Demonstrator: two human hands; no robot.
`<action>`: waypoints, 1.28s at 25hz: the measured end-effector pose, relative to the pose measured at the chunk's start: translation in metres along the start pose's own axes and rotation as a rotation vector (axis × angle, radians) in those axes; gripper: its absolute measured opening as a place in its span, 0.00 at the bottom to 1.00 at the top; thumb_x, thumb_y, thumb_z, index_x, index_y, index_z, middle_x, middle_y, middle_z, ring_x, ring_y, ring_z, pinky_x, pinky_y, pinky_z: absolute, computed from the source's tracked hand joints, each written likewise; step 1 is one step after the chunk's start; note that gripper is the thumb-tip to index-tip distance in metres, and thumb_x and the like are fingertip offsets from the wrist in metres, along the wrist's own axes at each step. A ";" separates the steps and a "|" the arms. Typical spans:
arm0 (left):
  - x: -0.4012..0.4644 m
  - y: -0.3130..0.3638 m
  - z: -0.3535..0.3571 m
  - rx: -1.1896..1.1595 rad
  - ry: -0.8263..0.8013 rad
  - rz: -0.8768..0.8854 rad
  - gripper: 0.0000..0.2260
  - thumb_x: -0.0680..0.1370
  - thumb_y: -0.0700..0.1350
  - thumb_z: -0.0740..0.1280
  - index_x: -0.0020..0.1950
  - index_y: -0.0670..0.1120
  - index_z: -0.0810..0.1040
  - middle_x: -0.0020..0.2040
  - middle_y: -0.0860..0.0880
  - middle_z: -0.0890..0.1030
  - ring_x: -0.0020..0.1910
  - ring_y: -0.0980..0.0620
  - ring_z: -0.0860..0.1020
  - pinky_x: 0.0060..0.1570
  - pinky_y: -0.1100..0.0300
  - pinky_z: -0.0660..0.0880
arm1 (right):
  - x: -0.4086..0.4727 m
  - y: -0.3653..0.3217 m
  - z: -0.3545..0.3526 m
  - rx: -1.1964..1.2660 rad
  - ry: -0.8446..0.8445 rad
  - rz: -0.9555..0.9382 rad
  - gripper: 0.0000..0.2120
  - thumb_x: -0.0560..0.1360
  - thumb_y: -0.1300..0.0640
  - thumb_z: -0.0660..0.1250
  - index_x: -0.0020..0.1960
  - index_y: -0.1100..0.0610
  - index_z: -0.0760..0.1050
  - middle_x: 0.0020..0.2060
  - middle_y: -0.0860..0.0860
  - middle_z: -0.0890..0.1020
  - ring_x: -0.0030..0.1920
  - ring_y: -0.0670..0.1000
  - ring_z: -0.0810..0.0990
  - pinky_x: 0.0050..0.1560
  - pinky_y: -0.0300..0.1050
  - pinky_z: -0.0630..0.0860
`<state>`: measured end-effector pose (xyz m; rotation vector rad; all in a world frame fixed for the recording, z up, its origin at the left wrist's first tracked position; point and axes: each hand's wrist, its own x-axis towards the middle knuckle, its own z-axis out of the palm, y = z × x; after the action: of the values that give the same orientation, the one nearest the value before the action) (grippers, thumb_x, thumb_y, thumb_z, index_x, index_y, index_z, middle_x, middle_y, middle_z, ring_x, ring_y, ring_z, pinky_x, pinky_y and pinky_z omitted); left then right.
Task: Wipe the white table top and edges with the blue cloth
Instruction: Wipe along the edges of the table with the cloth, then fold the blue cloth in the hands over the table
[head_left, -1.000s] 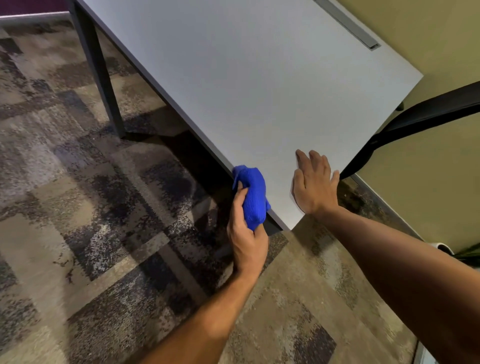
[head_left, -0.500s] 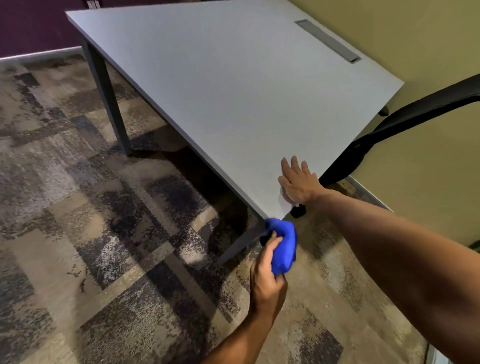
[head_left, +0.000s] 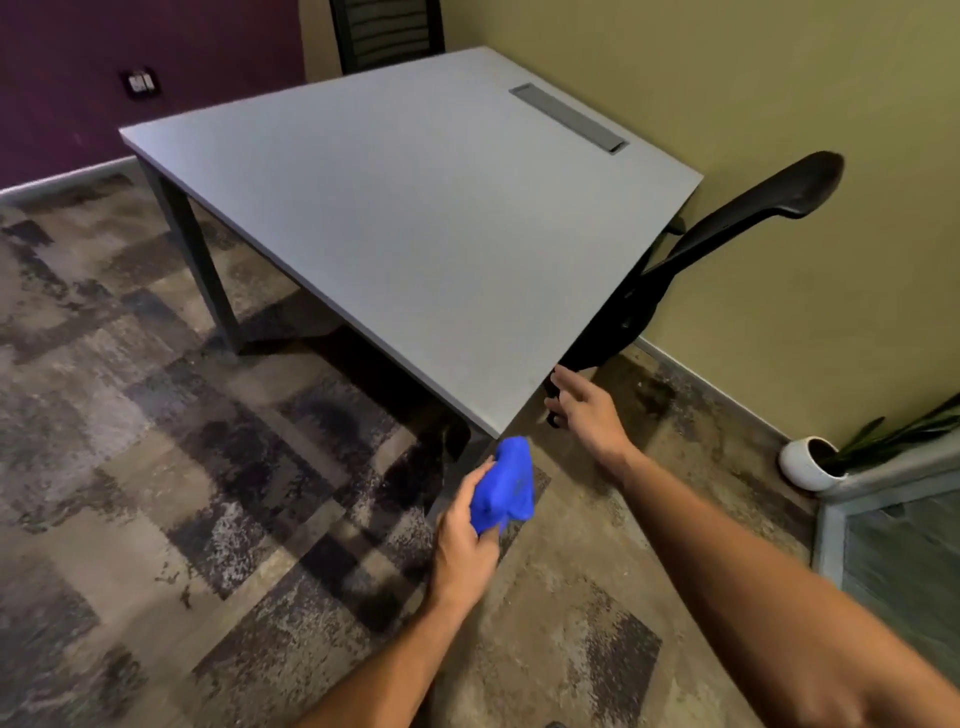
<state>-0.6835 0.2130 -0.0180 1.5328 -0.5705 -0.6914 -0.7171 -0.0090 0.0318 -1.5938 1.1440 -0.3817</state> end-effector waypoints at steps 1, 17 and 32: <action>-0.003 0.011 -0.007 -0.035 0.005 -0.021 0.29 0.72 0.27 0.65 0.68 0.52 0.76 0.63 0.56 0.81 0.62 0.61 0.78 0.59 0.71 0.72 | -0.019 0.004 0.000 0.051 0.031 -0.011 0.24 0.85 0.68 0.56 0.80 0.60 0.66 0.75 0.54 0.74 0.64 0.54 0.81 0.54 0.38 0.77; -0.056 0.105 -0.028 0.049 0.161 -0.077 0.21 0.74 0.30 0.71 0.63 0.45 0.74 0.58 0.43 0.81 0.59 0.43 0.79 0.60 0.52 0.74 | -0.171 0.006 -0.020 -0.008 -0.108 -0.101 0.24 0.82 0.62 0.67 0.77 0.51 0.72 0.70 0.47 0.78 0.45 0.41 0.81 0.56 0.39 0.78; -0.065 0.170 0.127 -0.292 0.517 -0.160 0.18 0.77 0.35 0.70 0.64 0.48 0.77 0.57 0.49 0.84 0.55 0.47 0.83 0.56 0.49 0.79 | -0.130 0.004 -0.178 -0.030 -0.345 -0.332 0.21 0.78 0.55 0.70 0.69 0.44 0.76 0.54 0.47 0.86 0.55 0.36 0.83 0.52 0.33 0.78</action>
<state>-0.8120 0.1572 0.1546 1.4143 0.0414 -0.4455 -0.9136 -0.0037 0.1325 -1.7976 0.6274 -0.2886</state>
